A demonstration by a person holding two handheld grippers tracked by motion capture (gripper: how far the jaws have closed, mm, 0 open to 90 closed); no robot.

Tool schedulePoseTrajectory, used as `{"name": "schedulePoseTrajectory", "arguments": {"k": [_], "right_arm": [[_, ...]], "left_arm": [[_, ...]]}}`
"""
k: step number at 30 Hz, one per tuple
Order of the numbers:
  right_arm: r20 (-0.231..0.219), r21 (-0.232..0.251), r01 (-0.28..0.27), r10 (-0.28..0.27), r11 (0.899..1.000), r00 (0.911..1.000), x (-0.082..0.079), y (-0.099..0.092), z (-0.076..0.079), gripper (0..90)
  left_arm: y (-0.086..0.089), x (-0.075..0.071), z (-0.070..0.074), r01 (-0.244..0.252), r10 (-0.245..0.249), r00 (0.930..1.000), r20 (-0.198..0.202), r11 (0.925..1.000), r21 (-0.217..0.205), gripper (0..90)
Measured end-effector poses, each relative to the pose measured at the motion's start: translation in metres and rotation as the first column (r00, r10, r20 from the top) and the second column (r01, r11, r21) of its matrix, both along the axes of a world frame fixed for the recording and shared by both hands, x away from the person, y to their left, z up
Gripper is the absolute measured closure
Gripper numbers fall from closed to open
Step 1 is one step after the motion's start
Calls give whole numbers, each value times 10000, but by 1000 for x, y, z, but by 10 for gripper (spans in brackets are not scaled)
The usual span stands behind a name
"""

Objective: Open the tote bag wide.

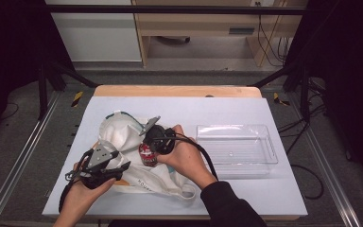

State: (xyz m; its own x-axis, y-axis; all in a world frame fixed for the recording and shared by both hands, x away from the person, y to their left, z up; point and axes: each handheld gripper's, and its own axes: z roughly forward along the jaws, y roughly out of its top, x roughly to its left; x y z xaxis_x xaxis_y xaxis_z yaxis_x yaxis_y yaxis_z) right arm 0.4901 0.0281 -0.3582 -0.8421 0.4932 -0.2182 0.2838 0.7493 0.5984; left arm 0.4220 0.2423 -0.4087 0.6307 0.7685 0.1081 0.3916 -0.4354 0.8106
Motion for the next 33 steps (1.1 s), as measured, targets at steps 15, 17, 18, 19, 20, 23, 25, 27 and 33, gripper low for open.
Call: {"name": "schedulePoseTrajectory", "arguments": {"k": [15,17,18,19,20,23,25,27,33], "right_arm": [[46,210,-183,182,9996,9998,-9,-7,6,805],[9,205,-165,165,9997,9999,-9,-8,7,806],[44,222,-167,166,9996,9999,-9,-9,7,806],[38,298,-136,135,9995,9999,-9,-11,8,806],[38,298,-136,135,9995,9999,-9,-11,8,806],[29,341,-76,75,9994,10000,-7,-15,8,812],[6,293,-105,105,9995,9999,-6,-16,8,815],[17,212,-76,76,9997,10000,-3,-19,8,824],[104,148,155,-156,9998,9998,10,-27,9,829]], "left_arm": [[3,-2,-16,-452,456,9985,-287,9989,135,372],[3,-2,-18,-427,433,9983,-381,9990,143,376],[4,-2,-18,-404,411,9982,-447,9990,168,384],[4,-2,-19,-377,383,9978,-542,9992,120,408],[4,-2,-20,-332,338,9976,-611,9994,111,408],[4,-2,-23,-99,111,9972,-742,9998,155,538],[5,-2,-24,-85,95,9972,-740,9999,132,599],[5,-3,-26,155,-141,9969,-770,9997,182,675],[9,-5,-28,392,-373,9957,-853,9990,207,769]]}}
